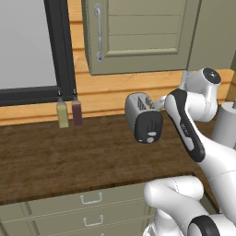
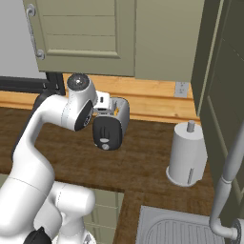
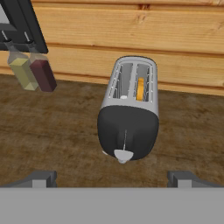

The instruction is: Start the toaster. Once the lever pops up, take the bread to the plate on the dining counter.

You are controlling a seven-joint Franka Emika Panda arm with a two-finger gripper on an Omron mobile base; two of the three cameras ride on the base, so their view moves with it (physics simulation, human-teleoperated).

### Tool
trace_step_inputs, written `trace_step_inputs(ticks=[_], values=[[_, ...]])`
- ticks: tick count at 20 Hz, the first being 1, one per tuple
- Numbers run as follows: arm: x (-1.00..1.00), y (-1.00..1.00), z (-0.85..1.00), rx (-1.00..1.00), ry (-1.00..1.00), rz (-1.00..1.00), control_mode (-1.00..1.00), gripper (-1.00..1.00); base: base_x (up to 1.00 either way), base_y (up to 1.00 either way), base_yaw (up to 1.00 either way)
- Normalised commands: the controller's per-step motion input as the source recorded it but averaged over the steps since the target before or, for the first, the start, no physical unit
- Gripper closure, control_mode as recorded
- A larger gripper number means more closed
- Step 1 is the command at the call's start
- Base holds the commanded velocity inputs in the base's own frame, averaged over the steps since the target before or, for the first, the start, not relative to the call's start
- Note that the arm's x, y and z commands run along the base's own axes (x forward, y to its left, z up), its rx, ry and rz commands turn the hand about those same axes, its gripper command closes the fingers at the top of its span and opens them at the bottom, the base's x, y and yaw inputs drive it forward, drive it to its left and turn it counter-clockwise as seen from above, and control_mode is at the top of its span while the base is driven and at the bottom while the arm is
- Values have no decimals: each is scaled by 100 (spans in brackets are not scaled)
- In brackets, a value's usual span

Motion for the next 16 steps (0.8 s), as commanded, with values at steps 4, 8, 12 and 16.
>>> trace_step_inputs(ticks=[4, 8, 12, 16], values=[[0, 0, 0, 0, 0, 0, -100, -100, 0, 0, 0], [0, 0, 0, 0, 0, 0, -100, -100, 0, 0, 0], [0, 0, 0, 0, 0, 0, -100, -100, 0, 0, 0], [0, 0, 0, 0, 0, 0, -100, -100, 0, 0, 0]])
